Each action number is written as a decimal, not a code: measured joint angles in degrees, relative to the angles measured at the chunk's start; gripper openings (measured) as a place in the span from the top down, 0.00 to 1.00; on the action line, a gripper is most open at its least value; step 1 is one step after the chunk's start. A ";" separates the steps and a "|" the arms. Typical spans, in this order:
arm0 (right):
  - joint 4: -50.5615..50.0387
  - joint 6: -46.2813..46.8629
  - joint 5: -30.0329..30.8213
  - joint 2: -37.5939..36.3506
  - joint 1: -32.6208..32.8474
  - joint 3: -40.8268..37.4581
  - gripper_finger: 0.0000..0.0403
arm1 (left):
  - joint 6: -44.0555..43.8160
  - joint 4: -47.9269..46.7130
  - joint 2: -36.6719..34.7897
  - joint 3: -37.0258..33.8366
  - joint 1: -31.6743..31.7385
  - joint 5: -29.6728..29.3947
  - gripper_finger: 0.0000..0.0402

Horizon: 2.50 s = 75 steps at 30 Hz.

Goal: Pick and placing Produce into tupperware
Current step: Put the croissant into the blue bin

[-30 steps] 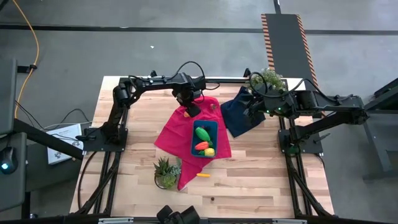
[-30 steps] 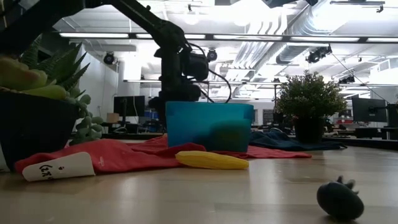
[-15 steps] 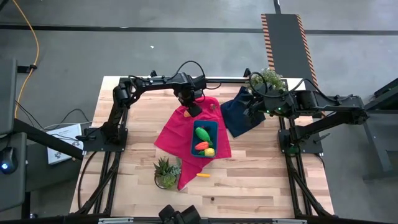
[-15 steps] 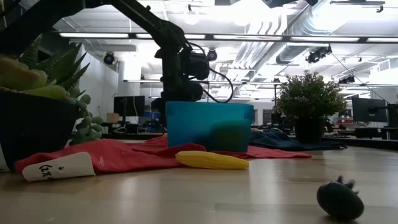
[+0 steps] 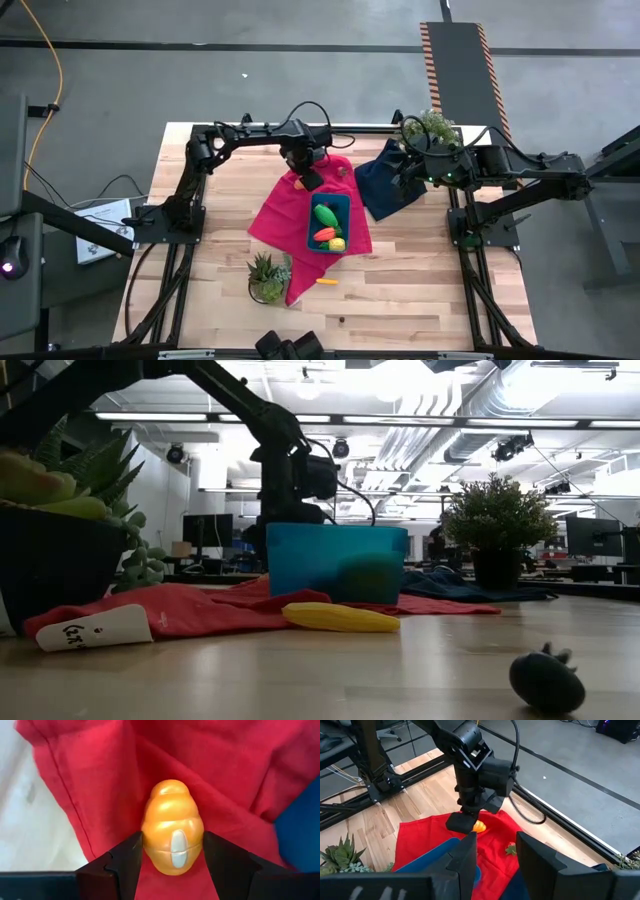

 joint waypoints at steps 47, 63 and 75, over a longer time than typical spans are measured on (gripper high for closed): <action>0.00 0.80 0.00 0.00 0.00 0.00 0.68 | 2.38 0.59 1.16 -0.13 -0.37 -0.50 0.46; 0.00 0.82 -0.01 0.00 -0.01 0.00 0.68 | 2.54 -0.18 1.89 0.13 -0.37 -1.03 0.49; -0.01 0.68 -0.01 0.00 -0.01 0.00 0.68 | 3.56 -1.54 1.96 0.09 -0.37 -1.14 0.50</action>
